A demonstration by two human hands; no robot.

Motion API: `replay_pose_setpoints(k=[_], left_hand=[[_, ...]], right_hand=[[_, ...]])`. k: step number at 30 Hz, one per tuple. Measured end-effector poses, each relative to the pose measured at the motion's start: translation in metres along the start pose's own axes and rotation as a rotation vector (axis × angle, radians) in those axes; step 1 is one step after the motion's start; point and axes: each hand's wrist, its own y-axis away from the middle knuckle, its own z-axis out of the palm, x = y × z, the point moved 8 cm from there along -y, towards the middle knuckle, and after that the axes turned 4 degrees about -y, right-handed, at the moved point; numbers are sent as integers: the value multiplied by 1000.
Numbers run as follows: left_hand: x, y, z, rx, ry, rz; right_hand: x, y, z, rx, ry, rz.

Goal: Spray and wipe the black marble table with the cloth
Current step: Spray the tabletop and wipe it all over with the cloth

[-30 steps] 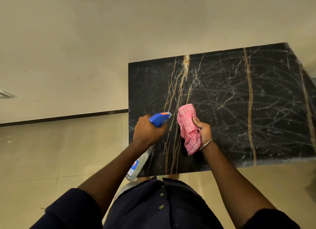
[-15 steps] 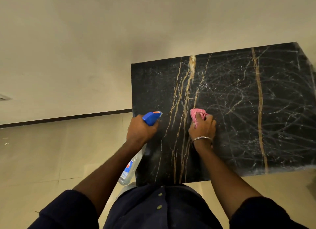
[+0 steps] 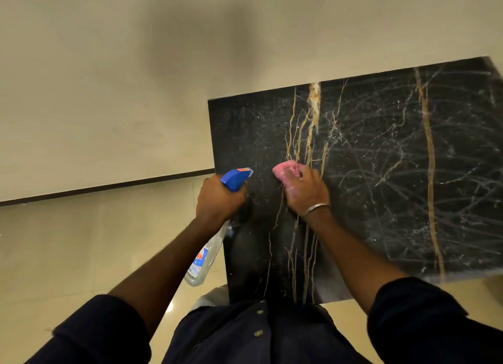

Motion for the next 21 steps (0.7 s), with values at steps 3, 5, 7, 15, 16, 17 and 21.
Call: replay_pose_setpoints(k=[3, 5, 7, 15, 16, 17, 21], left_hand=[[0, -9, 2, -16, 10, -2], [0, -14, 3, -20, 32, -8], [-2, -18, 2, -10, 59, -4], [-8, -26, -3, 5, 97, -1], [-9, -28, -1, -5, 98, -5], [-8, -30, 0, -17, 97, -4], [5, -39, 6, -72, 68, 55]], right_hand=[[59, -6, -11, 29, 42, 263], [63, -10, -12, 15, 50, 381], [43, -16, -11, 1, 41, 475], [-129, -43, 24, -201, -119, 127], [-134, -43, 27, -225, -104, 101], [-133, -44, 26, -220, -76, 72], [-71, -43, 12, -141, -19, 112]])
